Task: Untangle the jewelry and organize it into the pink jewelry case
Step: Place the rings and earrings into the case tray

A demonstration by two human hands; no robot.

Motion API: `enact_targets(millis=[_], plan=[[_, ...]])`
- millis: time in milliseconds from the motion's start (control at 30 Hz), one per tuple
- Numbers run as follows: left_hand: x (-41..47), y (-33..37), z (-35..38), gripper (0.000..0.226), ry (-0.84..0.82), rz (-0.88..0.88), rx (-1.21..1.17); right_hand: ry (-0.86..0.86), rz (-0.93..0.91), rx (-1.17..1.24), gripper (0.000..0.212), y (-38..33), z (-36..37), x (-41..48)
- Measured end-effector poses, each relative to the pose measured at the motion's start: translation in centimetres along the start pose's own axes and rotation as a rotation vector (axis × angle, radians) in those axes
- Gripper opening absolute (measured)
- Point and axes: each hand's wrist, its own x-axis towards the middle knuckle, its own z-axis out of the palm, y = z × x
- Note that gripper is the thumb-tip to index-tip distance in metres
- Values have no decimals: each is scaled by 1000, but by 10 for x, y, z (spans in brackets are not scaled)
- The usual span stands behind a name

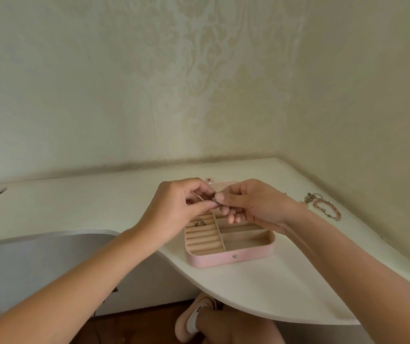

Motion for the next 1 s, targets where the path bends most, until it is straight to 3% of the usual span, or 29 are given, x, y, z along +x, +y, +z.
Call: enact_targets(millis=[133, 333, 433, 500, 600, 767, 1000], plan=[[0, -13, -1, 17, 21, -75, -132, 38, -34, -17, 3, 1, 3, 1], [-10, -29, 3, 12, 25, -223, -275, 264, -254, -477, 8, 10, 15, 10], [-14, -41, -5, 20, -43, -227, -80, 256, -385, -761, 8, 18, 21, 15], [-17, -47, -12, 29, -96, -242, 101, 199, -413, -897, 11, 23, 24, 17], [-22, -49, -15, 34, -174, -219, 192, 162, -415, -1050, 15, 27, 29, 18], [-23, -54, -13, 30, -184, -211, 175, 138, -380, -1139, 19, 28, 32, 20], [-23, -58, -5, 31, -158, -105, 229, 155, -409, -1083, 13, 42, 32, 23]])
